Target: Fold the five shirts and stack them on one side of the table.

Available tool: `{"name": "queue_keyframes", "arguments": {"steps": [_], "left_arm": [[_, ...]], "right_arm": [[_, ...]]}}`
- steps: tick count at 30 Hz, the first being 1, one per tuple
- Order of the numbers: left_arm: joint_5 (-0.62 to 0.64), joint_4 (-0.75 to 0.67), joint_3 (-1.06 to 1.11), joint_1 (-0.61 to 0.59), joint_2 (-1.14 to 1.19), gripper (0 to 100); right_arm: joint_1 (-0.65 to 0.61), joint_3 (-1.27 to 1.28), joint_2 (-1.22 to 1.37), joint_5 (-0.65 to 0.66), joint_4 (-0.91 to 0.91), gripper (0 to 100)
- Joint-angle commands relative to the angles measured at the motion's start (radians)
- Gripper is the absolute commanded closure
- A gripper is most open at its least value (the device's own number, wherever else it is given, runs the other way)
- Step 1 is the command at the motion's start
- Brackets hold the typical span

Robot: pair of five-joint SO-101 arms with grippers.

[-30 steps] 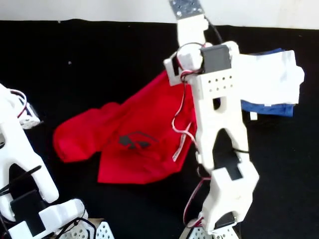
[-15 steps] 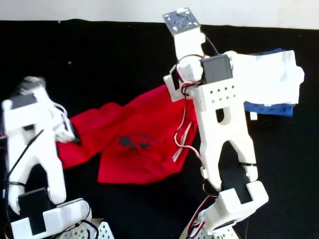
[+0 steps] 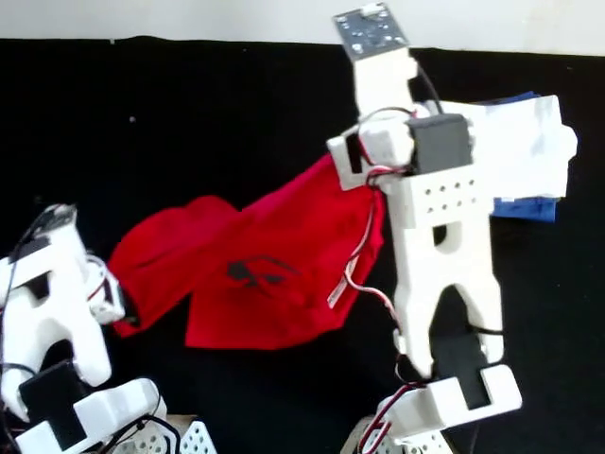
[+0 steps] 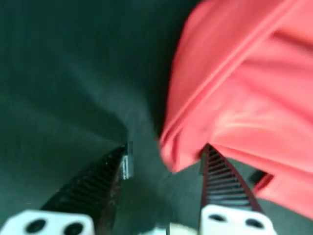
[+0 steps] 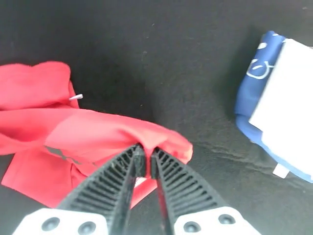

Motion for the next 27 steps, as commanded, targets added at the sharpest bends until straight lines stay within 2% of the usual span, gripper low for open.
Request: {"name": "queue_keyframes", "arguments": {"steps": [1, 5, 9, 12, 14, 17, 22, 27], "left_arm": [[-0.064, 0.158, -0.094, -0.028, -0.033, 78], [-0.025, 0.282, -0.297, -0.021, -0.033, 78], [0.130, 0.281, -0.473, 0.031, -0.024, 78], [0.264, 0.259, -0.499, 0.150, -0.022, 78], [0.334, 0.196, -0.461, 0.231, -0.021, 78], [0.353, 0.044, -0.341, 0.292, -0.021, 78], [0.348, -0.114, -0.154, 0.294, -0.021, 78], [0.308, -0.147, -0.030, 0.289, -0.022, 78]], "right_arm": [[0.022, 0.025, -0.051, 0.011, 0.008, 99.3], [0.018, 0.090, -0.058, 0.009, 0.008, 99.3], [0.018, 0.108, -0.058, 0.009, 0.008, 99.3], [0.016, 0.108, -0.058, 0.006, 0.008, 99.3], [0.016, 0.110, -0.058, 0.006, 0.008, 99.3], [0.016, 0.108, -0.059, 0.006, 0.008, 99.3], [0.019, 0.108, -0.059, 0.011, 0.008, 99.3], [0.021, 0.108, -0.059, 0.011, 0.008, 99.3]]}}
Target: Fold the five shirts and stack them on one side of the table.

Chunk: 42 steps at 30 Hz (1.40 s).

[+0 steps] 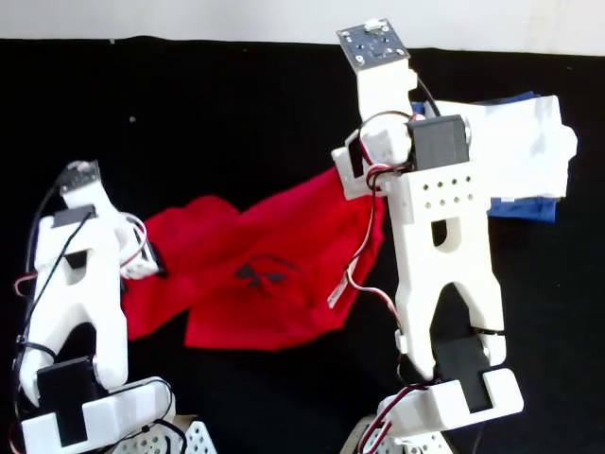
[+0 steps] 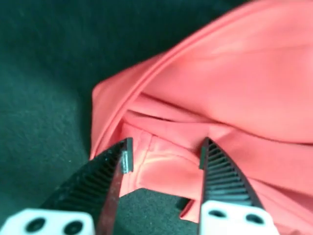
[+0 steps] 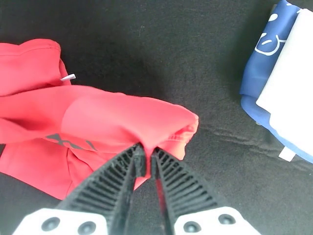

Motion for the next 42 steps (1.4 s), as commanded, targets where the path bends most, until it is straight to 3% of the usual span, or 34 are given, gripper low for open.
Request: {"name": "queue_keyframes", "arguments": {"steps": [1, 8, 14, 19, 22, 25, 28, 34, 42], "left_arm": [[-0.032, -0.015, 0.062, 0.010, -0.024, 78], [-0.041, 0.221, 0.101, 0.012, -0.033, 78], [-0.193, 0.433, 0.084, -0.008, -0.035, 78], [-0.290, 0.580, -0.114, -0.124, -0.035, 78], [-0.293, 0.540, -0.272, -0.200, -0.025, 78], [-0.249, 0.381, -0.286, -0.213, -0.022, 78], [-0.181, 0.253, -0.196, -0.147, -0.021, 78], [-0.094, 0.226, -0.061, 0.056, -0.022, 78], [-0.089, 0.058, 0.041, 0.059, -0.021, 78]], "right_arm": [[0.015, -0.001, -0.051, 0.011, 0.008, 99.3], [0.015, -0.004, -0.051, 0.012, 0.008, 99.3], [0.015, -0.004, -0.050, 0.012, 0.008, 99.3], [0.015, 0.002, -0.048, 0.012, 0.007, 99.3], [0.015, 0.002, -0.048, 0.012, 0.007, 99.3], [0.015, 0.002, -0.048, 0.012, 0.007, 99.3], [0.015, 0.002, -0.048, 0.012, 0.007, 99.3], [0.015, -0.004, -0.050, 0.012, 0.008, 99.3], [0.015, -0.004, -0.051, 0.011, 0.008, 99.3]]}}
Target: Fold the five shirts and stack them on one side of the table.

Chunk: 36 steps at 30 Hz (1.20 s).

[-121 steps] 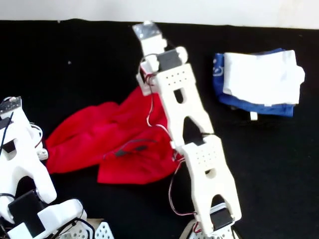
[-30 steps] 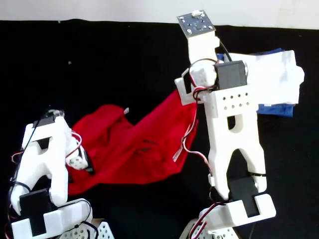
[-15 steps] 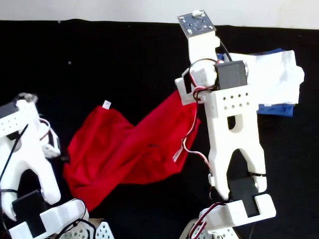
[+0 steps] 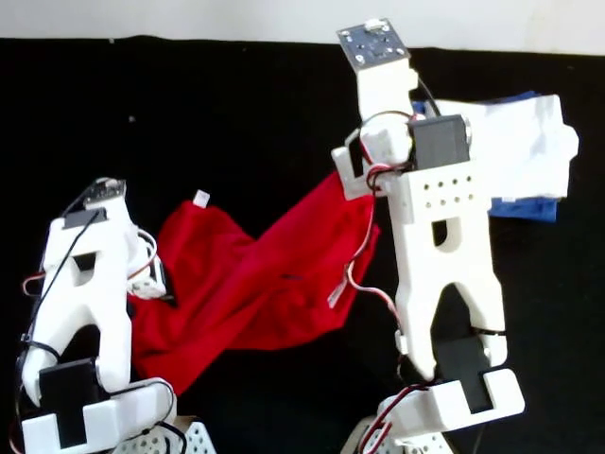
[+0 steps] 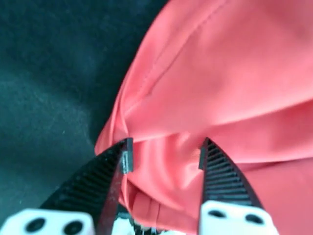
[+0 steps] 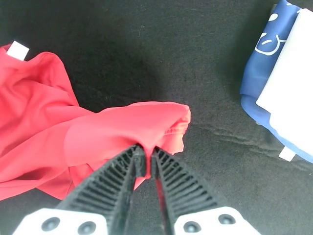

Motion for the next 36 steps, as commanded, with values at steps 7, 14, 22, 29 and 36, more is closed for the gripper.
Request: {"name": "queue_keyframes", "arguments": {"steps": [7, 14, 22, 29, 36], "left_arm": [[0.008, -0.031, -0.061, 0.036, 0.196, 80], [0.046, 0.153, -0.532, 0.045, 0.542, 99], [0.057, 0.436, -1.270, 0.045, 0.799, 99], [0.081, 0.646, -1.891, 0.044, 0.914, 99], [0.140, 0.646, -2.017, 0.045, 0.926, 99]], "right_arm": [[0.013, 0.005, -0.203, 0.011, 0.008, 99.3], [0.015, 0.229, -0.318, 0.006, -0.012, 99.3], [0.047, 0.516, -0.320, 0.011, -0.489, 99.3], [0.087, 0.239, -0.317, 0.011, -0.433, 99.3], [0.136, 0.182, -0.317, 0.011, -0.426, 99.3]]}}
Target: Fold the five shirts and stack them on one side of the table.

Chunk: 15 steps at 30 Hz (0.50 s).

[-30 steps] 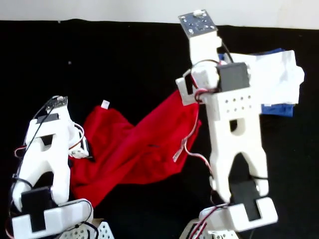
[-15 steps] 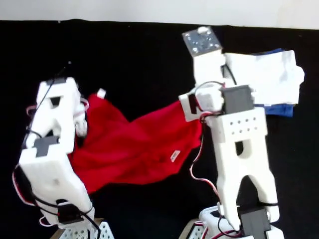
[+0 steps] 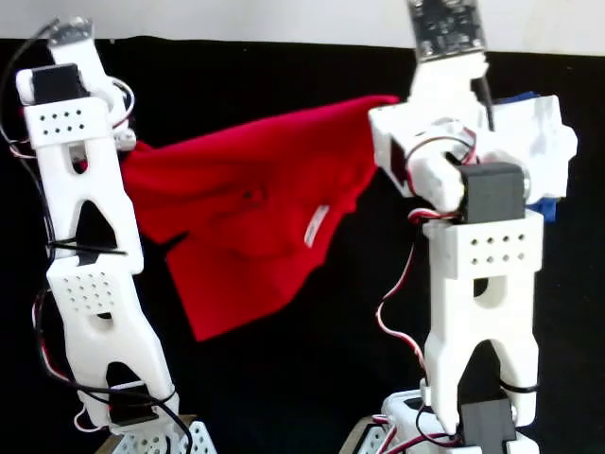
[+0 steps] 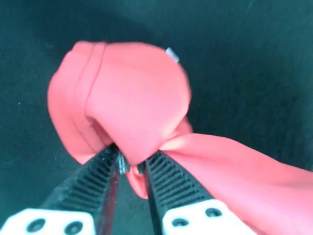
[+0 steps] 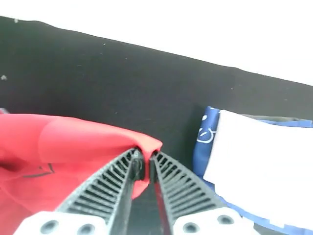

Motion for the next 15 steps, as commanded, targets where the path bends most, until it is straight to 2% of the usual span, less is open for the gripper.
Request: {"name": "queue_keyframes", "arguments": {"steps": [1, 4, 8, 11, 15], "left_arm": [[0.021, 0.009, -0.038, 0.007, -0.004, 99], [0.017, 0.009, 0.068, 0.008, -0.004, 98], [0.015, 0.008, 0.216, 0.010, -0.005, 86], [0.017, 0.011, 0.226, 0.002, -0.015, 79], [0.020, 0.017, 0.216, -0.001, -0.068, 78]], "right_arm": [[0.021, -0.033, -0.022, 0.011, 0.005, 99.3], [0.018, 0.004, -0.005, 0.011, 0.007, 99.3], [0.018, 0.068, 0.019, 0.011, 0.013, 99.3], [0.018, 0.107, 0.018, 0.011, 0.013, 99.3], [0.019, 0.120, 0.019, 0.011, 0.013, 99.3]]}}
